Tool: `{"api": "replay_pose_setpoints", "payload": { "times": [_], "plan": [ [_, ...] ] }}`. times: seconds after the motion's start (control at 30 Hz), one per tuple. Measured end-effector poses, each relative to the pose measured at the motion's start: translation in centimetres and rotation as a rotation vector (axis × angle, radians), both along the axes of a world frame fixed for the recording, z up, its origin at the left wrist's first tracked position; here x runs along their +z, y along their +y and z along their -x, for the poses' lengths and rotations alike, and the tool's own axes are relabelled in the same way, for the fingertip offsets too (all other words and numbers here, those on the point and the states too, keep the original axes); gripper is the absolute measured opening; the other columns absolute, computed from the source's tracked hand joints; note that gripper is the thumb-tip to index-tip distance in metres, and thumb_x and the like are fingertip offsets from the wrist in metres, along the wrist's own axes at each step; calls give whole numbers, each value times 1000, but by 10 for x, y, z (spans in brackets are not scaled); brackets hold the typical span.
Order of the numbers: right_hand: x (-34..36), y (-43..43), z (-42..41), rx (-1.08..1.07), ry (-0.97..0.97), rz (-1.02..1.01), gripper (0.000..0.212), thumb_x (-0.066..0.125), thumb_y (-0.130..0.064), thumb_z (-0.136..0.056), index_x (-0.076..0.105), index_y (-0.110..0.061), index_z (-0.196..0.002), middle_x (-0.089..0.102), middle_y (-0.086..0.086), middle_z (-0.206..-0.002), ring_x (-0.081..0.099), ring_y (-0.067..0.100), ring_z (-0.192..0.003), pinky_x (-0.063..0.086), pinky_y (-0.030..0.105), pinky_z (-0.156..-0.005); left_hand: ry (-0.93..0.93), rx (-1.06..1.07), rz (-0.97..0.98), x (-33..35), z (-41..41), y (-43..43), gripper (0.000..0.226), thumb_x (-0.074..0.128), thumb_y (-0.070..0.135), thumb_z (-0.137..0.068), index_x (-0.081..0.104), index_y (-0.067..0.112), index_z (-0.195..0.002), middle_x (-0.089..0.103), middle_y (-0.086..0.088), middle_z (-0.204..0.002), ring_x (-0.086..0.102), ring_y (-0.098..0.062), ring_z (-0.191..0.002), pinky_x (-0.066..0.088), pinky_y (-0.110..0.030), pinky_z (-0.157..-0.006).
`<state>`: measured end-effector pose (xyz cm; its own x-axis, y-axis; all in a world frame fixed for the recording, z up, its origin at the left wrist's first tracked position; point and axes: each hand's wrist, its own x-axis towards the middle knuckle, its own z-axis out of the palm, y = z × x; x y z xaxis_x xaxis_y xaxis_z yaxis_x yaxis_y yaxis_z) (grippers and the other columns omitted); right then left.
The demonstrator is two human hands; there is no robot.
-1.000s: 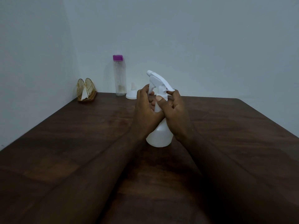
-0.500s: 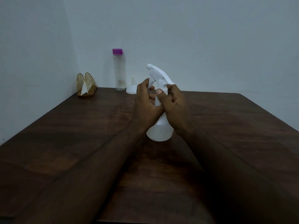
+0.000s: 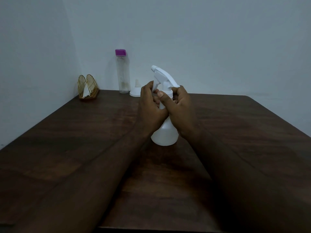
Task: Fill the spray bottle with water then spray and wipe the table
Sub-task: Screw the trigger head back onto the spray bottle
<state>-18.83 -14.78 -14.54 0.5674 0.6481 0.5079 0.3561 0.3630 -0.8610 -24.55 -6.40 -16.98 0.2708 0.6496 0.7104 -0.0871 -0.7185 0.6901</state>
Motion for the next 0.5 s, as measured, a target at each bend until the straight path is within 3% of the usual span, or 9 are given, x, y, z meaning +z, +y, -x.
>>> {"api": "replay_pose_setpoints", "payload": {
  "times": [0.17,0.3,0.37,0.5],
  "plan": [
    [-1,2,4,-31,-3,-9,25,68,-26,-92,59,-11,-109,71,5,-98,71,17,-87,60,39,-79,-10,-9,11,1,-1,0,77,73,47,-69,45,10,-131,57,0,-117,62,-12,-99,57,-31,-81],
    [3,-5,1,113,6,40,21,52,-21,-101,60,-11,-119,72,6,-101,71,15,-91,58,27,-80,4,-36,33,0,1,1,77,76,40,-69,43,11,-132,57,7,-113,62,-8,-97,55,-22,-78],
    [6,-8,-1,134,-4,63,27,52,-21,-101,61,-6,-122,73,11,-103,72,19,-93,58,30,-83,5,-56,41,0,1,0,78,75,40,-69,41,10,-132,57,10,-112,63,-9,-99,56,-24,-81],
    [7,-5,1,67,29,46,26,58,-19,-98,61,-2,-118,72,15,-102,71,23,-92,59,35,-82,20,-38,60,2,-1,-1,82,77,38,-68,39,8,-135,57,0,-122,61,-14,-108,56,-35,-89]
  ]
}}
